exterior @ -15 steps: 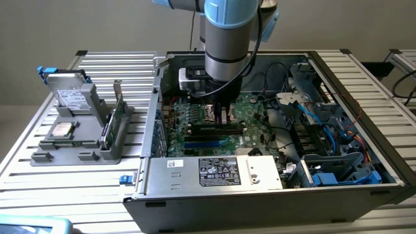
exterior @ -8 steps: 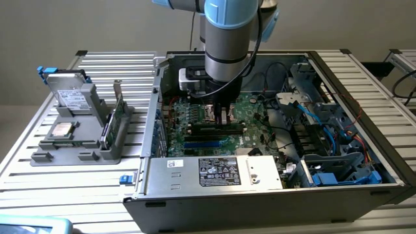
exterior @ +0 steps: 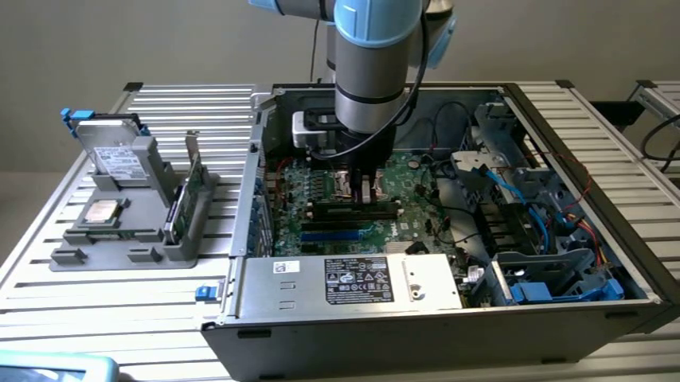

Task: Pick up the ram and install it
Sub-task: 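Insert the ram into the slot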

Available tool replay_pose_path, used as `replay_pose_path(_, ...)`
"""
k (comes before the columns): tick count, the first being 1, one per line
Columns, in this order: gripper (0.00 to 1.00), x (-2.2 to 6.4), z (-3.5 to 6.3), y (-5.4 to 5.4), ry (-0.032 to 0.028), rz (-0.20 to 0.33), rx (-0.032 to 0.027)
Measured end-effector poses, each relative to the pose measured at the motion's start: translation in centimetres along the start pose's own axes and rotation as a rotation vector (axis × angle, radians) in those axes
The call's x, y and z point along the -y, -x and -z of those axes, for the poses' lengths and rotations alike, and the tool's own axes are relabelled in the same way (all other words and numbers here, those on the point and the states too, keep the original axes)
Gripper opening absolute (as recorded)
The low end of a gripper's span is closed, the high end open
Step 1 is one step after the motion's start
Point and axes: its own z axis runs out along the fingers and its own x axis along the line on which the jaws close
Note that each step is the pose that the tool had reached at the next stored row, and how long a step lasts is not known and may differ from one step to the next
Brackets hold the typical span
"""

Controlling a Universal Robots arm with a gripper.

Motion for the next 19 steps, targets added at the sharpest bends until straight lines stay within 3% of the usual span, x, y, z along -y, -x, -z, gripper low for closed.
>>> replay_pose_path(19,0.13,0.00,-0.07,-0.01,-0.0012,-0.019,-0.0002)
